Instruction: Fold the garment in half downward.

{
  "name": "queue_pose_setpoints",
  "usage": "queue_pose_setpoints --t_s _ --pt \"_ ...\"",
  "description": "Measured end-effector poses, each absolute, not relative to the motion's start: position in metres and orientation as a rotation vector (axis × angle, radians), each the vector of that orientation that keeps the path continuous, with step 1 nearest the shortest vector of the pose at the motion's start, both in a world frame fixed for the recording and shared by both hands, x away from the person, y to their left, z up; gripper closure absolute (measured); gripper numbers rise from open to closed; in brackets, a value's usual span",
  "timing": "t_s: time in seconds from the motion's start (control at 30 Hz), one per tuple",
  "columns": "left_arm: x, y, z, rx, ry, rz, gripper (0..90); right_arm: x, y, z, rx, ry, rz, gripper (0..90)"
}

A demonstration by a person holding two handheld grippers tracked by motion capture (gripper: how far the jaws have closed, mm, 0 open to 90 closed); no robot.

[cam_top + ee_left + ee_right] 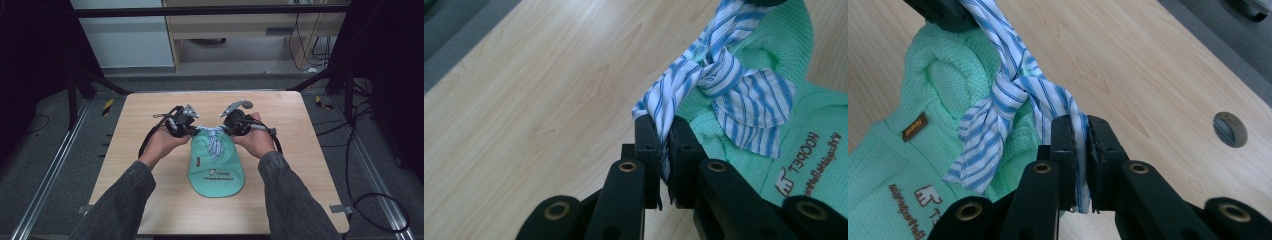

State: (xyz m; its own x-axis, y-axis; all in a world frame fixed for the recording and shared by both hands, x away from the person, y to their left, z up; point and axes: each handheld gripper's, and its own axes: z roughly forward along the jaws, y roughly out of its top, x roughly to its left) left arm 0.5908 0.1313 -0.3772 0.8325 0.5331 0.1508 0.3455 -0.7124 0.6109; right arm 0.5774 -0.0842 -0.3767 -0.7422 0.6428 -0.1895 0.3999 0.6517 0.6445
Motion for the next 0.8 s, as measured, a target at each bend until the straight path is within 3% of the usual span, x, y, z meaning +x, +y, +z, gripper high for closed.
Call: queue_pose_setpoints --t_s 0.5,0.8 --pt "0.605 0.118 -0.362 2.428 0.614 0.468 85.0 0.583 -0.093 -0.364 0.836 2.416 0.833 82.9" --pt "0.587 0.117 -0.362 2.419 0.57 0.506 84.5 0.573 -0.097 -0.369 0.811 2.398 0.849 82.7"
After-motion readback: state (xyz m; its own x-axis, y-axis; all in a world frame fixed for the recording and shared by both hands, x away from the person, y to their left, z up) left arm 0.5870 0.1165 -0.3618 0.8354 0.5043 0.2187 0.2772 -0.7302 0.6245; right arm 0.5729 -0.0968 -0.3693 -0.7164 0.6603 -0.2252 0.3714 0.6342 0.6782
